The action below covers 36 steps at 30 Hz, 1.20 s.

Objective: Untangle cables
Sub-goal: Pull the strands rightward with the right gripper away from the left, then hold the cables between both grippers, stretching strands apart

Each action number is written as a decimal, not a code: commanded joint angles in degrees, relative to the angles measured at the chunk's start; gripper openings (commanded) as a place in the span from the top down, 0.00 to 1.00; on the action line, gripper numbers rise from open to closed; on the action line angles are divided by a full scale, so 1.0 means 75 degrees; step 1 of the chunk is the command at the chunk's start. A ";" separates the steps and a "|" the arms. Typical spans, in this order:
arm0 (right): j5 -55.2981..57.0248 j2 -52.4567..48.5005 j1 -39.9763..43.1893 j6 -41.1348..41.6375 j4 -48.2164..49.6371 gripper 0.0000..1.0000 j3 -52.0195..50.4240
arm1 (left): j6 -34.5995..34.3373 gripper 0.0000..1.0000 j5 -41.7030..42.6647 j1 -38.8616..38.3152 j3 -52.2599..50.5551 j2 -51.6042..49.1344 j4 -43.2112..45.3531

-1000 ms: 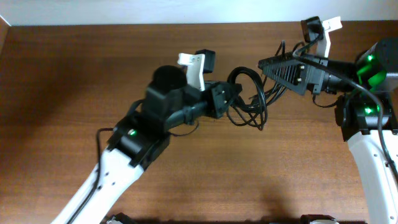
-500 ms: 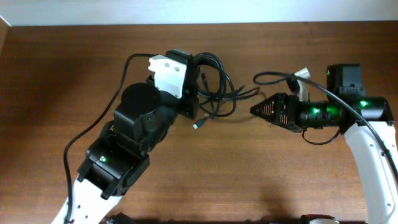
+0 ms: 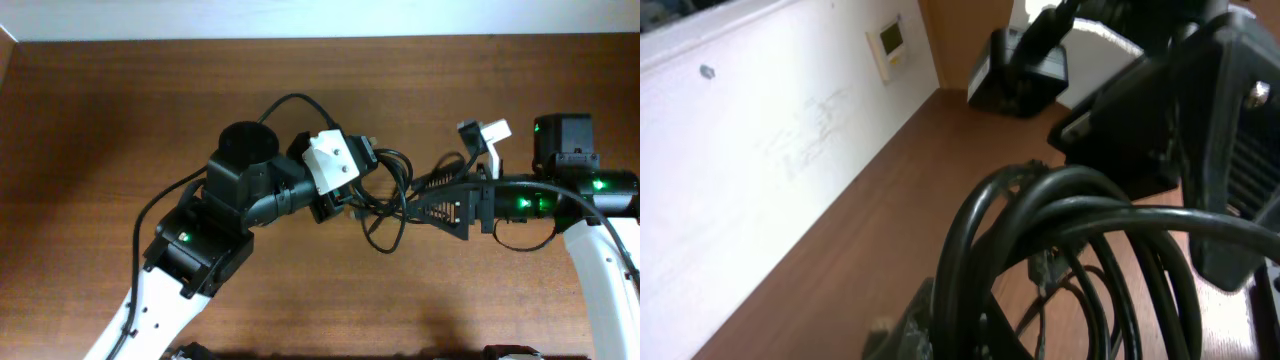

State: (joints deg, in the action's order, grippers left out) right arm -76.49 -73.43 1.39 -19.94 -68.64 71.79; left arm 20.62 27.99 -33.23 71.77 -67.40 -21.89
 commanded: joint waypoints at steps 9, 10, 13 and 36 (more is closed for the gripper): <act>-0.1445 0.0143 -0.0035 -0.0338 -0.1035 0.01 -0.0026 | -0.0600 1.00 -0.1795 0.0003 0.0067 -0.0055 0.0431; -0.1585 0.0143 -0.0035 -0.0338 -0.0577 0.01 -0.0026 | -0.0595 1.00 -0.1431 0.0003 0.0067 -0.0055 0.0262; -0.0740 0.0143 -0.0035 -0.0221 0.1253 0.04 -0.0026 | -0.0530 1.00 0.0047 0.0003 0.0067 -0.0055 -0.0029; 0.6449 0.0146 -0.0035 0.4296 0.1778 0.00 -0.0026 | -0.2643 1.00 -0.3389 -0.1151 0.0067 -0.0070 -0.1163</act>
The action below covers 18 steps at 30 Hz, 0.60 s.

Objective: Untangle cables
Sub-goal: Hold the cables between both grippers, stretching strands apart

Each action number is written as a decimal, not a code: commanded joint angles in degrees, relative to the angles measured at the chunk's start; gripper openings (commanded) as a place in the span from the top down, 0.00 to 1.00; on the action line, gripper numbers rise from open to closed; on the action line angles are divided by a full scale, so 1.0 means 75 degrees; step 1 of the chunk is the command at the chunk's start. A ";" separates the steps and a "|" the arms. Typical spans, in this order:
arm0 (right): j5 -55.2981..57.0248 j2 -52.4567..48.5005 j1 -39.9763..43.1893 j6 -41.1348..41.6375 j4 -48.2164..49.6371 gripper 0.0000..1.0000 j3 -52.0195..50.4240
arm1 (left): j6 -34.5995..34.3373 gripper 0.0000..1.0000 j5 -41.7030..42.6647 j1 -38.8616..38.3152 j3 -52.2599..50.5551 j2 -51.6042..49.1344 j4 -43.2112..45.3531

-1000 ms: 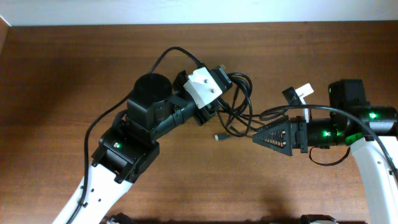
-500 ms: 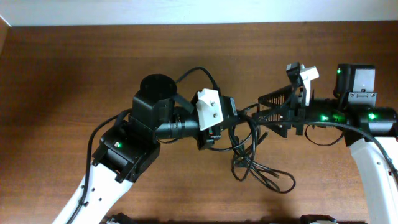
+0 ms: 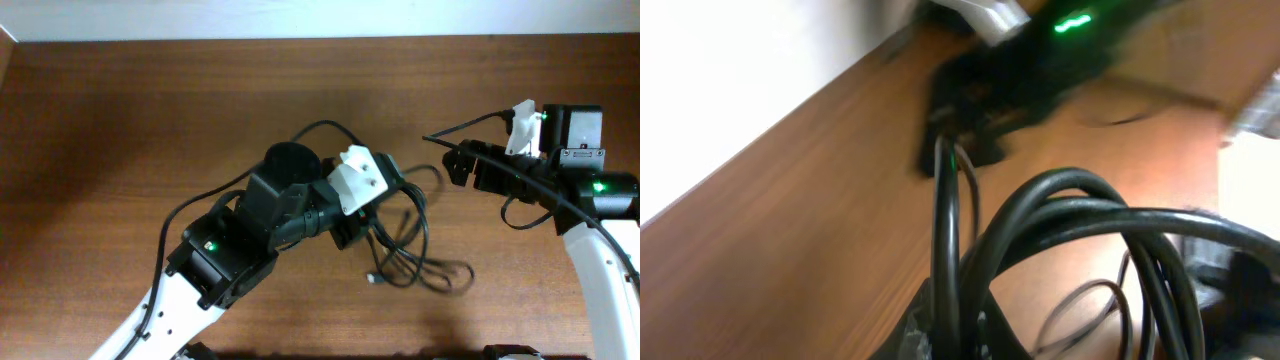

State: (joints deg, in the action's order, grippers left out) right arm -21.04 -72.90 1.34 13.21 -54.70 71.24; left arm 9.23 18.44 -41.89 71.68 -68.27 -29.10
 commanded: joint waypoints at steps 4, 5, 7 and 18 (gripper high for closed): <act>-0.2661 0.0254 -0.0029 -0.0530 -0.0099 0.00 0.0061 | -0.1253 1.00 -0.2739 0.0006 0.0079 0.0047 -0.0490; -0.3273 0.0388 -0.0029 -0.0866 -0.0070 0.00 0.0061 | -0.1623 1.00 -0.2975 0.0006 0.0079 0.0047 -0.0475; -0.4007 0.0764 -0.0029 -0.1338 -0.0079 0.00 0.0061 | -0.2358 1.00 -0.3212 0.0003 0.0079 0.0047 -0.0466; -0.3943 0.1696 -0.0029 -0.1338 -0.0085 0.00 0.0061 | -0.5601 1.00 -0.2422 -0.0017 0.0079 -0.0224 0.0198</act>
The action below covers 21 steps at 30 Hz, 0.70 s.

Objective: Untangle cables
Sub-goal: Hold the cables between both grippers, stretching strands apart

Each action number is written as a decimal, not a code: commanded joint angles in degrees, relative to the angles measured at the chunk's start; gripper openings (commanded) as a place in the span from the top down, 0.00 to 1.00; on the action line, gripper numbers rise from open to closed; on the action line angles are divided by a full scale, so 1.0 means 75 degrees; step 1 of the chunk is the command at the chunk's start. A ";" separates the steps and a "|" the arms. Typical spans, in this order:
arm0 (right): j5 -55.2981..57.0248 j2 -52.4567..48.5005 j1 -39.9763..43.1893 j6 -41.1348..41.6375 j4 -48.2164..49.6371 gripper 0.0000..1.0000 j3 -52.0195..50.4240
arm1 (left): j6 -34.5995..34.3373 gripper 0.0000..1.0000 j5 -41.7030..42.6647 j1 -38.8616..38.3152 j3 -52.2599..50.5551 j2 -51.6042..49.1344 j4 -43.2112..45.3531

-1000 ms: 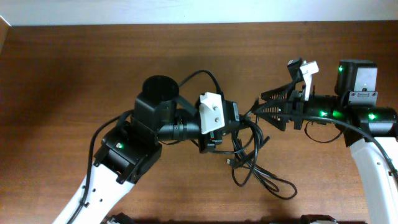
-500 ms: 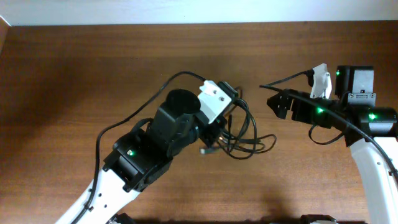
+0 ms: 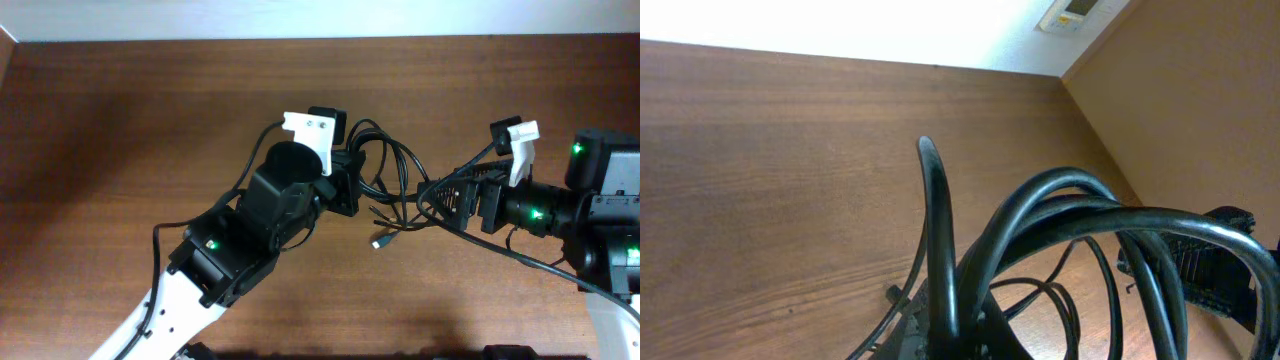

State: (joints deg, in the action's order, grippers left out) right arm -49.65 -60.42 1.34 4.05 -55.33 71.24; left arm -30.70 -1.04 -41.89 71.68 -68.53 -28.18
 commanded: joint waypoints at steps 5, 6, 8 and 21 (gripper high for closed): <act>-0.0600 0.0032 -0.0029 -0.0851 0.0029 0.00 0.0061 | 0.0385 1.00 0.0833 -0.0017 0.0079 -0.0396 0.0443; -0.1032 0.0032 -0.0029 -0.1259 0.0026 0.00 0.0061 | 0.0536 1.00 0.1037 -0.0017 0.0079 -0.0399 0.0618; -0.1186 0.0032 -0.0038 -0.1463 0.0023 0.01 0.0061 | 0.0539 1.00 0.1553 -0.0020 0.0079 -0.0405 0.0944; -0.1256 0.0029 0.0017 -0.1886 0.0050 0.96 0.0061 | 0.0536 0.47 0.1623 -0.0405 0.0079 -0.0737 0.1478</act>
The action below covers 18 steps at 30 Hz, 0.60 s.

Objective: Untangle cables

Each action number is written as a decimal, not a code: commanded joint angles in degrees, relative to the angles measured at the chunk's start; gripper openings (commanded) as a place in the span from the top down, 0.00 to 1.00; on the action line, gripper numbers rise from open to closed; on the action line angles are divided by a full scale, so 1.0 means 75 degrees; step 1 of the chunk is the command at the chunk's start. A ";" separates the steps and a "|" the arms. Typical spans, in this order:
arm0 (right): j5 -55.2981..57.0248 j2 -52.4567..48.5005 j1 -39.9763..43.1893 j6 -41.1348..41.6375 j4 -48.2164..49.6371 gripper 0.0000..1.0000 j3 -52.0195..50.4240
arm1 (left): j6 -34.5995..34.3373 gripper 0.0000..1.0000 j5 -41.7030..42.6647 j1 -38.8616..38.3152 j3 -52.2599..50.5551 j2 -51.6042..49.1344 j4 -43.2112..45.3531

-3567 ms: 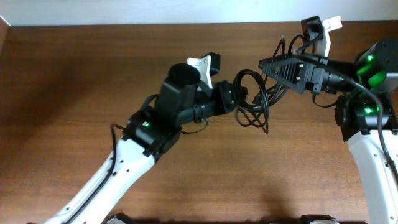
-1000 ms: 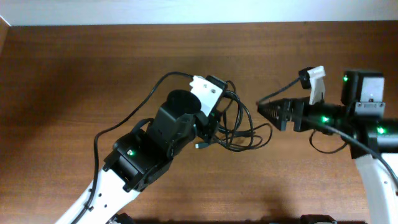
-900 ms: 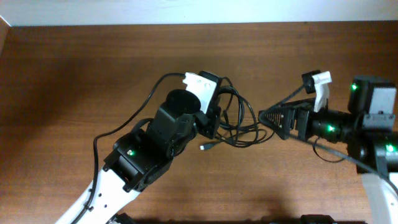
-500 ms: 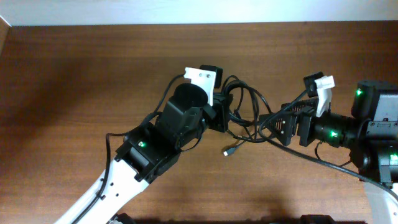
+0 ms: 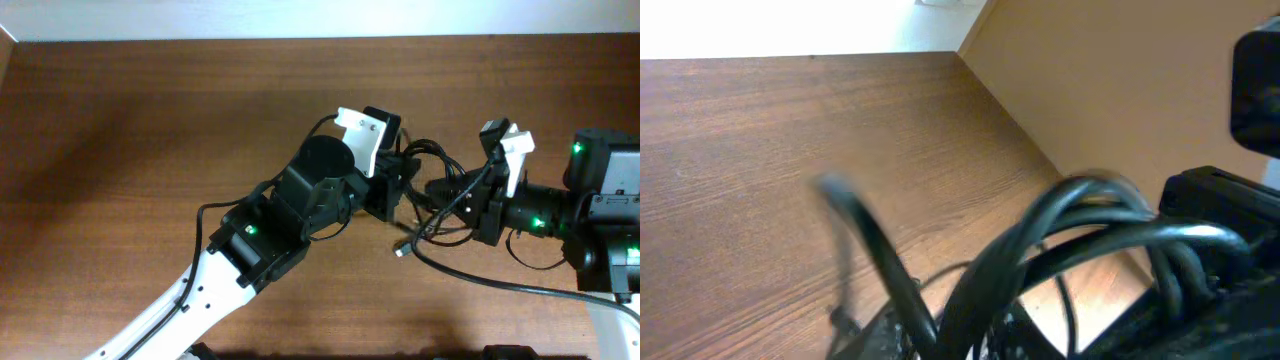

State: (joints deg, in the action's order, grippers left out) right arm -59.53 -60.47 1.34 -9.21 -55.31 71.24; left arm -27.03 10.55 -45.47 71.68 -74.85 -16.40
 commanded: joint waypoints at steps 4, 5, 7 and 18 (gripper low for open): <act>-0.0003 0.0038 0.0697 -0.0114 0.0061 0.96 0.0061 | 0.0044 0.00 0.0082 0.1020 0.0079 0.1192 -0.1746; -0.0006 0.0035 0.0740 -0.0114 0.0067 0.96 0.0061 | 0.0041 0.01 0.0079 0.1061 0.0079 0.1411 -0.1938; -0.0207 0.0035 0.0737 -0.0114 0.0137 0.96 0.0061 | 0.0041 0.01 0.0085 0.1052 0.0079 0.1716 -0.2279; -0.1067 0.0038 0.0726 -0.0117 0.0166 0.96 0.0058 | 0.1072 0.01 0.0571 0.1049 0.0079 0.1507 -0.1696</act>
State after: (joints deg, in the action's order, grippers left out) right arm -64.84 -60.49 6.57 -9.26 -54.24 71.24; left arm -22.55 11.92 -37.74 71.83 -62.24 -30.85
